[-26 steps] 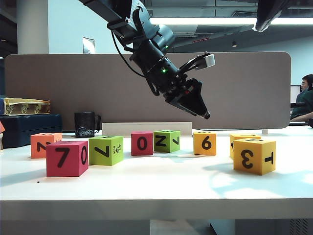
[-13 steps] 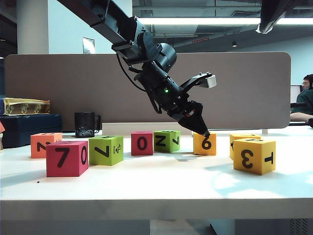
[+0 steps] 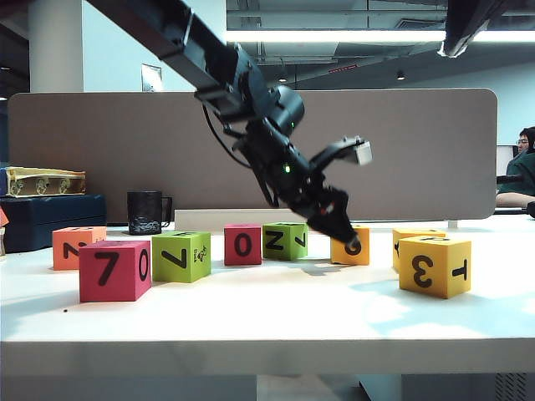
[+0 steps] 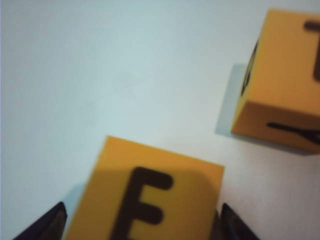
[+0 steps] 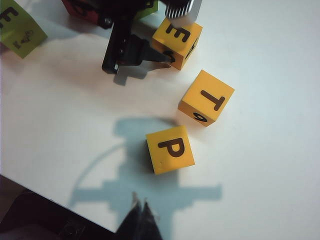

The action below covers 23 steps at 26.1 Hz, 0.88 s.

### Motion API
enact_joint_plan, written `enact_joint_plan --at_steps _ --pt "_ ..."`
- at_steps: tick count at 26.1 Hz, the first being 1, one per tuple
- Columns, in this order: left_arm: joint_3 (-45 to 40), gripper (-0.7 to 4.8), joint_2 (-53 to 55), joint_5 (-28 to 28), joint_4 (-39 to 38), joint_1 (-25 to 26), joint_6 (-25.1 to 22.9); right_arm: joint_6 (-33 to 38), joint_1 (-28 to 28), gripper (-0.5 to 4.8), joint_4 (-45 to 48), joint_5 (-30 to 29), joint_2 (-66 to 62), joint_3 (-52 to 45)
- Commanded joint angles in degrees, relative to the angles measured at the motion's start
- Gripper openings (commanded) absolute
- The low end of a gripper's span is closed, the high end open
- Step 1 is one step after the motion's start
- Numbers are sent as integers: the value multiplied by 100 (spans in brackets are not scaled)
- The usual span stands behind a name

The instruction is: Select the appropriate blocks from the scattered letter blocks on the table and arrange them in a row to spell out "DEEP".

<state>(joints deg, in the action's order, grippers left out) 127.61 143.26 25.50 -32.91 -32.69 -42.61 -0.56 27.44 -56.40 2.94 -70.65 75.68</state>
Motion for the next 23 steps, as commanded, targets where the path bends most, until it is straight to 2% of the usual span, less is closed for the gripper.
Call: enact_joint_plan --at_steps 1,5,9,17,23 --pt "13 284 35 22 2 -66 122 -15 2 -1 63 -7 22 28" --pt "13 268 39 22 2 -103 136 -15 2 -1 87 -7 22 28" --pt "17 268 37 -42 0 -149 605 -15 2 -1 96 -7 22 28" --pt "28 268 -295 -929 -291 -157 2035 -15 2 -1 144 -7 22 28" --pt "28 268 -914 -1725 -944 -155 3056 -15 2 -1 138 -7 22 28"
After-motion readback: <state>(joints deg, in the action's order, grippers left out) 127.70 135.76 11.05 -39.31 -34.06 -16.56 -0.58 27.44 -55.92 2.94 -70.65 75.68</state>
